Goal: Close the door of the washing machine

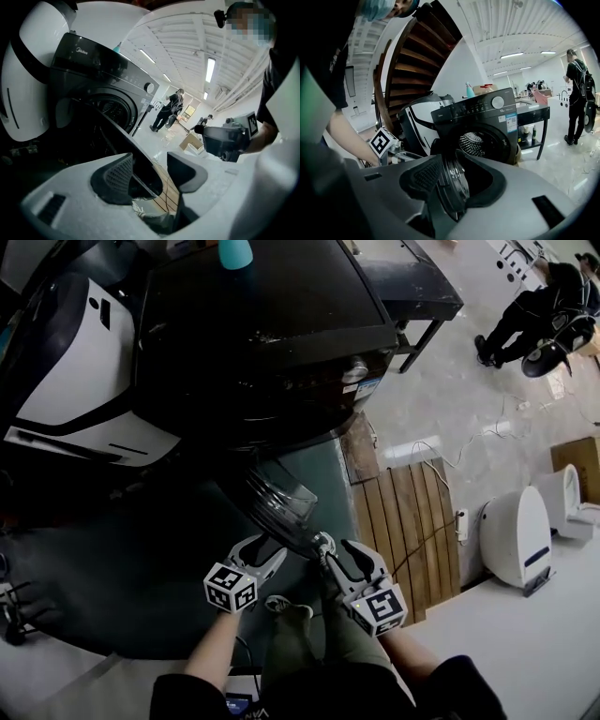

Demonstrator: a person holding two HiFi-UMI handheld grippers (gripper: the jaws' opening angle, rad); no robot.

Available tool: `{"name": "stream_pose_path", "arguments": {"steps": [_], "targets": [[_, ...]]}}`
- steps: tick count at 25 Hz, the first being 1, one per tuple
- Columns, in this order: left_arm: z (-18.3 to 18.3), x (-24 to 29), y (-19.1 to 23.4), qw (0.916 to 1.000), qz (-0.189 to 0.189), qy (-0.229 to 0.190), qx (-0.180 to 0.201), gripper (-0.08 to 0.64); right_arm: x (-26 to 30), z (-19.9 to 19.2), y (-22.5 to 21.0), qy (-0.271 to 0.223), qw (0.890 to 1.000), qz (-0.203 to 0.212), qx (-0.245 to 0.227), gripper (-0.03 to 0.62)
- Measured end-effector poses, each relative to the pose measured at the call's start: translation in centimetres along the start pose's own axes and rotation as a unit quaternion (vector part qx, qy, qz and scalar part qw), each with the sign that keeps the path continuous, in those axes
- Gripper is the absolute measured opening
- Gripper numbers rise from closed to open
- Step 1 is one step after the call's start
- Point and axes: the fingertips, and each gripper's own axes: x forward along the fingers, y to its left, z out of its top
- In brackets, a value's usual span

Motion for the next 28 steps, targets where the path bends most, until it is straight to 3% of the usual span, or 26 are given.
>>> {"name": "stream_pose_path", "arguments": {"steps": [9, 18, 28], "targets": [[5.9, 8.1, -0.7, 0.9995, -0.027, -0.014, 0.01, 0.236, 3.1, 1.8, -7.9, -0.004, 0.999, -0.032, 0.007, 0.133], [10.8, 12.9, 0.4, 0.9985, -0.039, -0.03, 0.024, 0.222, 8.4, 2.7, -13.5, -0.003, 0.998, -0.06, 0.02, 0.13], [14.7, 16.1, 2.5, 0.9972, -0.039, -0.054, 0.035, 0.216, 13.3, 1.7, -18.3, -0.012, 0.988, -0.099, 0.117, 0.122]]}}
